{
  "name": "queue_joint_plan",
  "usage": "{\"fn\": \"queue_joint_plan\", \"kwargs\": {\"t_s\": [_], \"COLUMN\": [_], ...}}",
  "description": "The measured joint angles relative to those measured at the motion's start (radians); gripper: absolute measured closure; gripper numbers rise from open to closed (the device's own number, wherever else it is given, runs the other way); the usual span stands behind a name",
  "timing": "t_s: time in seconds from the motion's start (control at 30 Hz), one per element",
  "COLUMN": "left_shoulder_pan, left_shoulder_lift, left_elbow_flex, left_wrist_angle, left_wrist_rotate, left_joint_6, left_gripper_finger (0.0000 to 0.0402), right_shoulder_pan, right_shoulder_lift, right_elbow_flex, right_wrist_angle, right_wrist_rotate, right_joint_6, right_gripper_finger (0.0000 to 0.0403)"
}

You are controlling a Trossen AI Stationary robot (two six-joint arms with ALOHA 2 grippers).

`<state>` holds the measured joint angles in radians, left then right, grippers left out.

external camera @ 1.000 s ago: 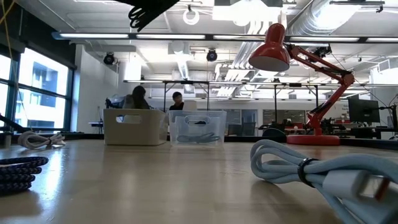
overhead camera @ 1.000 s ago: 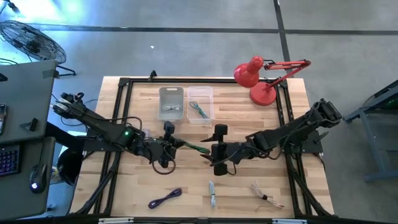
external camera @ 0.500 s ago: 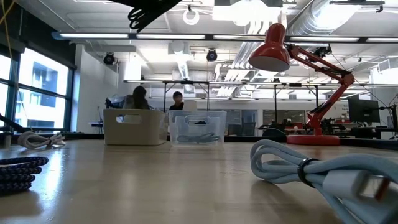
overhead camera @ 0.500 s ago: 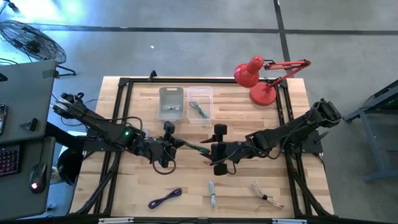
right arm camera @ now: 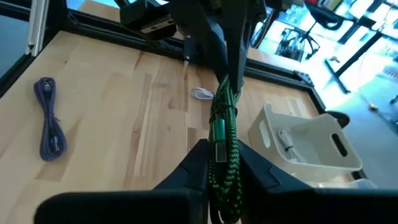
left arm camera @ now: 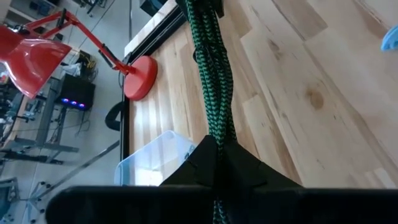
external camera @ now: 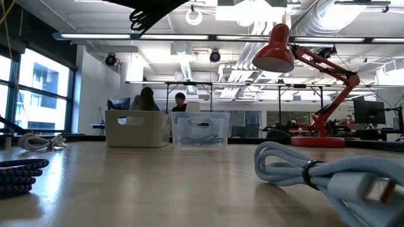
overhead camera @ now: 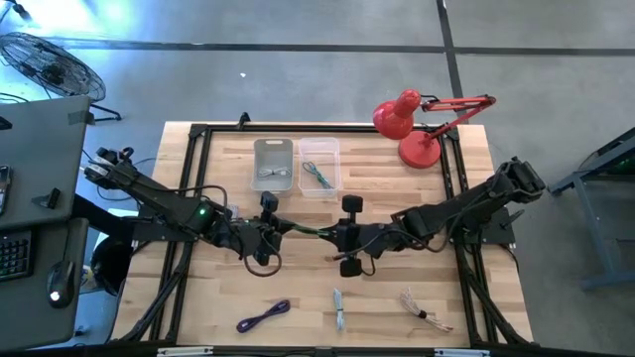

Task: Pick & Place USB Port
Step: Put the green patterned charger cable into the white bin

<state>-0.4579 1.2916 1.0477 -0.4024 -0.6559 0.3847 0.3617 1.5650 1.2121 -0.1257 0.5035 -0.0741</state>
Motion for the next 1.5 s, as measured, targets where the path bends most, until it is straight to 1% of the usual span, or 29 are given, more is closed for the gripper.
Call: {"fn": "queue_joint_plan", "kwargs": {"t_s": [0.1,0.23,0.43,0.57,0.63,0.77,0.97,1.07,1.17,1.37,1.5], "left_shoulder_pan": [0.000,-0.007,-0.053,-0.094,-0.110,-0.142,-0.146,-0.146,-0.145,-0.145,-0.145], "left_shoulder_lift": [0.000,-0.014,-0.085,-0.147,-0.174,-0.222,-0.256,-0.262,-0.264,-0.264,-0.264], "left_elbow_flex": [0.000,0.000,0.001,0.001,0.001,0.001,0.001,0.001,0.001,0.001,0.001], "left_wrist_angle": [0.004,0.010,0.016,0.007,-0.005,-0.033,-0.116,-0.177,-0.210,-0.232,-0.256], "left_wrist_rotate": [0.011,0.014,0.021,0.026,0.045,0.039,0.019,0.004,-0.028,-0.033,-0.034], "left_joint_6": [0.001,0.001,0.013,0.015,0.015,0.008,-0.001,-0.052,-0.085,-0.105,-0.131], "left_gripper_finger": [0.0372,0.0355,0.0352,0.0351,0.0351,0.0351,0.0351,0.0350,0.0350,0.0350,0.0350], "right_shoulder_pan": [0.000,-0.002,-0.003,-0.008,-0.013,-0.039,-0.098,-0.147,-0.208,-0.352,-0.410], "right_shoulder_lift": [0.000,0.000,0.000,0.000,-0.001,-0.003,-0.003,-0.003,-0.003,-0.002,-0.002], "right_elbow_flex": [0.004,0.037,0.087,0.102,0.103,0.103,0.103,0.103,0.103,0.102,0.098], "right_wrist_angle": [0.017,-0.021,-0.092,-0.121,-0.139,-0.178,-0.218,-0.229,-0.258,-0.335,-0.358], "right_wrist_rotate": [0.034,0.106,0.191,0.222,0.248,0.269,0.246,0.227,0.213,0.117,0.049], "right_joint_6": [-0.036,-0.068,-0.092,-0.092,-0.092,-0.084,-0.059,-0.055,-0.005,0.122,0.174], "right_gripper_finger": [0.0367,0.0367,0.0368,0.0368,0.0368,0.0368,0.0368,0.0368,0.0368,0.0368,0.0368]}}
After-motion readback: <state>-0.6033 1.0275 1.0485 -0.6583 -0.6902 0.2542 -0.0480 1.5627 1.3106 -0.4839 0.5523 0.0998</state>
